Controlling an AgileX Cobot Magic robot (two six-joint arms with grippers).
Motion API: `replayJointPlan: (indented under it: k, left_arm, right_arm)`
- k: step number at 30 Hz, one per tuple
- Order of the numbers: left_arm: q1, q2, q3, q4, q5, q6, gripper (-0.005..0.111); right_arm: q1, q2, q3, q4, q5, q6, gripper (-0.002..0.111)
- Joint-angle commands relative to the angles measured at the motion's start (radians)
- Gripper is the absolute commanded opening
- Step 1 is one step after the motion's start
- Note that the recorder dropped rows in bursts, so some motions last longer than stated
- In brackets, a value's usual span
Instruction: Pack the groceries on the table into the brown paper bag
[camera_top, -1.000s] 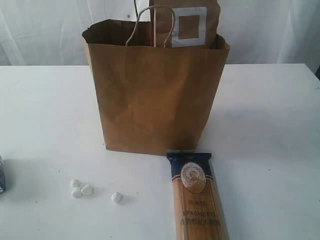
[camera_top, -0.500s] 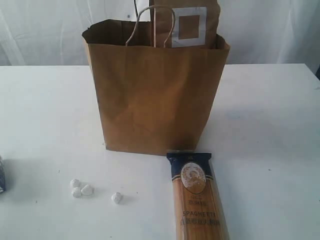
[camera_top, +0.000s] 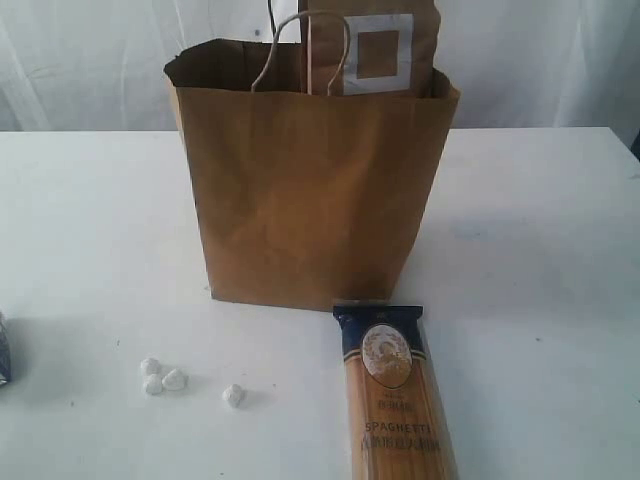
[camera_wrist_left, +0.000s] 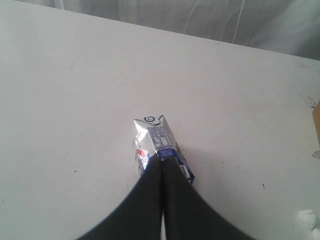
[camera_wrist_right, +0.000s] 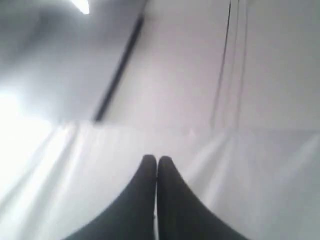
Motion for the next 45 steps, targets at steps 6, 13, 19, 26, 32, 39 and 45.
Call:
replayJointPlan:
  k: [6,13,19,26,32,39,45]
  left_arm:
    - [0.002,-0.004,0.005,-0.013,-0.004,0.0,0.0]
    - [0.002,-0.004,0.005,-0.013,-0.004,0.0,0.0]
    - [0.002,-0.004,0.005,-0.013,-0.004,0.0,0.0]
    - [0.002,-0.004,0.005,-0.013,-0.004,0.0,0.0]
    - [0.002,-0.004,0.005,-0.013,-0.004,0.0,0.0]
    - [0.002,-0.004,0.005,-0.013,-0.004,0.0,0.0]
    - [0.002,-0.004,0.005,-0.013,-0.004,0.0,0.0]
  right_arm:
    - [-0.003,0.527,0.04,-0.361,1.09,0.071,0.0]
    - [0.054,0.905,-0.005,0.902,1.196,-0.984,0.0]
    - [0.352,1.043,-0.041,1.134,1.283,-1.215,0.0]
    - [0.802,1.128,-0.144,0.833,1.342,-1.004,0.0]
    - [0.896,1.309,-0.346,0.771,1.332,-1.041,0.0]
    - [0.894,1.527,-0.603,0.809,1.421,-1.108,0.008]
    - [0.894,1.617,-0.639,0.821,1.355,-1.119,0.052]
